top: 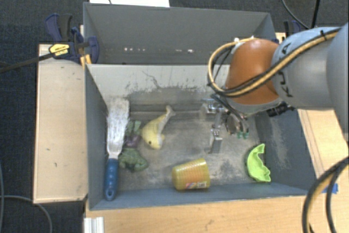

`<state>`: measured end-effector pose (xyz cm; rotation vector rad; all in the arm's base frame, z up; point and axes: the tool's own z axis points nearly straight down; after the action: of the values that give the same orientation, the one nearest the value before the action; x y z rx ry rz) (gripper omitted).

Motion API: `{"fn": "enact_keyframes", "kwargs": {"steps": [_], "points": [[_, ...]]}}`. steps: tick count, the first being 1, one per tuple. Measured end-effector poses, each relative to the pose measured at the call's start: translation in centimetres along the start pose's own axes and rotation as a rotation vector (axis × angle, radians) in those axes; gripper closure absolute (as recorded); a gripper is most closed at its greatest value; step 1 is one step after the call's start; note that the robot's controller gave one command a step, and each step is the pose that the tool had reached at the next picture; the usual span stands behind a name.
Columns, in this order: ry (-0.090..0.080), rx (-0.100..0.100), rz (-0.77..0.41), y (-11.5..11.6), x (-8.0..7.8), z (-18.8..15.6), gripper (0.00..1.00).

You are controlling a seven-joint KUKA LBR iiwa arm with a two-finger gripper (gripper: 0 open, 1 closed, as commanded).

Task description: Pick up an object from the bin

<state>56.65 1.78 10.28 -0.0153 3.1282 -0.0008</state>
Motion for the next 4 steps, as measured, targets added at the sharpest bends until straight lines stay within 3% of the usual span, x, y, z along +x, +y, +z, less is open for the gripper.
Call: {"fn": "enact_keyframes", "kwargs": {"steps": [1,2,3,4], "points": [[0.008,-0.004,-0.048,1.8,-0.2,3.6,0.00],[0.011,-0.001,-0.025,5.9,-1.8,2.0,0.00],[0.010,-0.004,-0.033,8.3,-1.6,2.0,0.00],[0.011,-0.001,-0.024,11.1,-1.6,0.0,0.00]]}}
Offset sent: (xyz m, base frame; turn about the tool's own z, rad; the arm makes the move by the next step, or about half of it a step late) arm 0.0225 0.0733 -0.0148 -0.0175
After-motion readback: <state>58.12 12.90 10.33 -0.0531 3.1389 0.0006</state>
